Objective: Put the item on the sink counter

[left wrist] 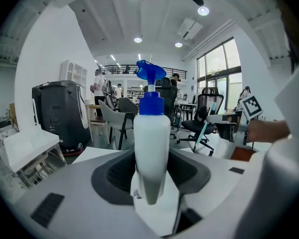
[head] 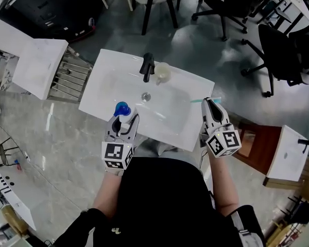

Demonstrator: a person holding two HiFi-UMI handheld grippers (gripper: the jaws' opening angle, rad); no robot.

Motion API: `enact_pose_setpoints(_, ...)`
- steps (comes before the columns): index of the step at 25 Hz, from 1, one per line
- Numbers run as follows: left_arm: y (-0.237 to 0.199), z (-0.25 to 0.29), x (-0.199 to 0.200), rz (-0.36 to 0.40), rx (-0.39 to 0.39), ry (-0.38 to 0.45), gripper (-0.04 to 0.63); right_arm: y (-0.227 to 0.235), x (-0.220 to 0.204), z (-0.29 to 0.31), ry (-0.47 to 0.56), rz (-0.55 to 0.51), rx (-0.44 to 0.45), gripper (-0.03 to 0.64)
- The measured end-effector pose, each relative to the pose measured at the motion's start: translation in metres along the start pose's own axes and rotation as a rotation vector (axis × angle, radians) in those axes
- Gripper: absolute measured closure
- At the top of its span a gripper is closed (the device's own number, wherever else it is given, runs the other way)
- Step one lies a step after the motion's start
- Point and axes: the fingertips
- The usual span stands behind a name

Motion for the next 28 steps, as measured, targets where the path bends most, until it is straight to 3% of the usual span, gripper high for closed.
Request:
enact_pose_setpoints(13, -0.060, 0.012, -0.025, -0.048, -0.030, -0.041, 0.389, -0.024, -0.022, 0.118, 0.022, -0.022, 0.020, 0.563)
enact_pose_setpoints(28, -0.105, 0.007, -0.046, -0.080, 0.008, -0.082, 0.389, -0.022, -0.131, 0.186, -0.188, -0.037, 0.027, 0.563)
Point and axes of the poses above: the fingertips, and each gripper's own axes: z forward along the fingers, y to its right, x out of its top, and after that the axes turned 13 degrees about y, right-handed
